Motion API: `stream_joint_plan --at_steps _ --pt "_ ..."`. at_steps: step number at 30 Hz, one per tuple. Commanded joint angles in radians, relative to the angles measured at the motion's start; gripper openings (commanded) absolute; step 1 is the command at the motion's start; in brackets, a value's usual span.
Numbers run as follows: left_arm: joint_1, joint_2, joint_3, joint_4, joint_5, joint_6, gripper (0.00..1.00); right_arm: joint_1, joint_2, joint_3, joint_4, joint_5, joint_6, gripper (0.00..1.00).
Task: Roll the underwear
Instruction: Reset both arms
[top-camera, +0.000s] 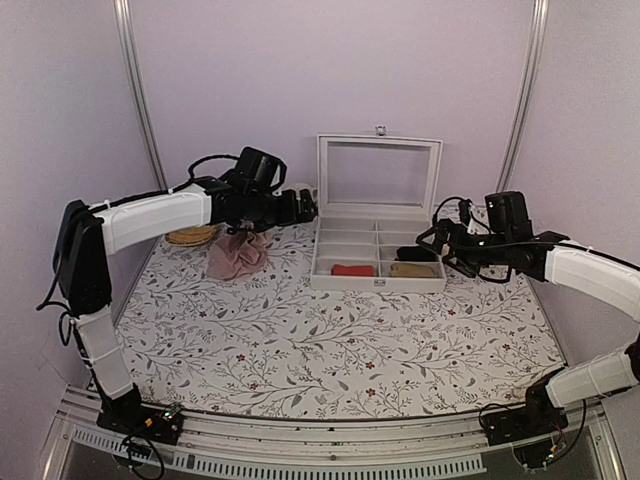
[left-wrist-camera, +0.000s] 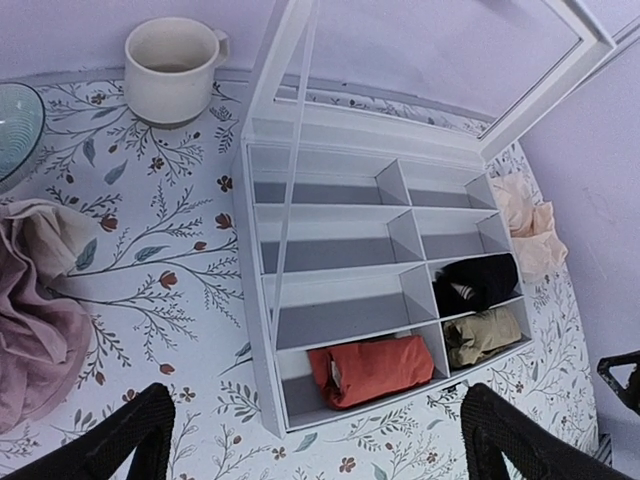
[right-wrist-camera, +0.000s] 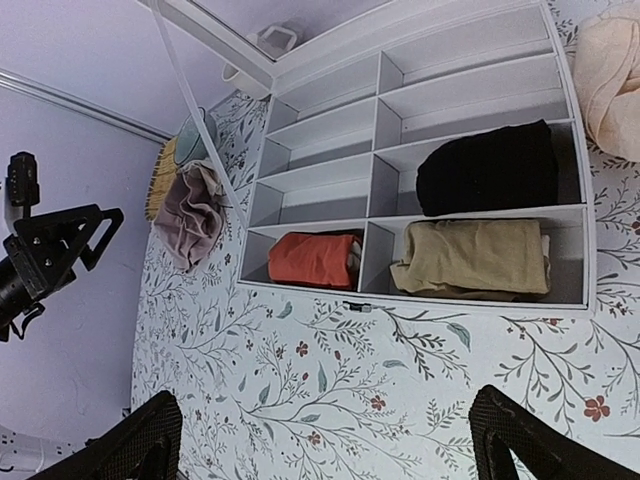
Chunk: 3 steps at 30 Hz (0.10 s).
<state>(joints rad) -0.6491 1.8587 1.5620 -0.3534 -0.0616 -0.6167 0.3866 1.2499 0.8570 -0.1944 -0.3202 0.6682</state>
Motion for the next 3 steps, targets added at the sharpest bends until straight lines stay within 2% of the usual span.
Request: stream_joint_plan --at_steps 1,3 --pt "0.01 -0.019 -0.002 0.028 0.009 0.019 1.0 -0.002 -0.048 0.013 -0.014 0.041 -0.006 1.0" --pt "0.011 -0.019 -0.002 0.03 0.015 0.017 1.0 -0.001 -0.046 0.016 -0.011 0.031 -0.014 1.0"
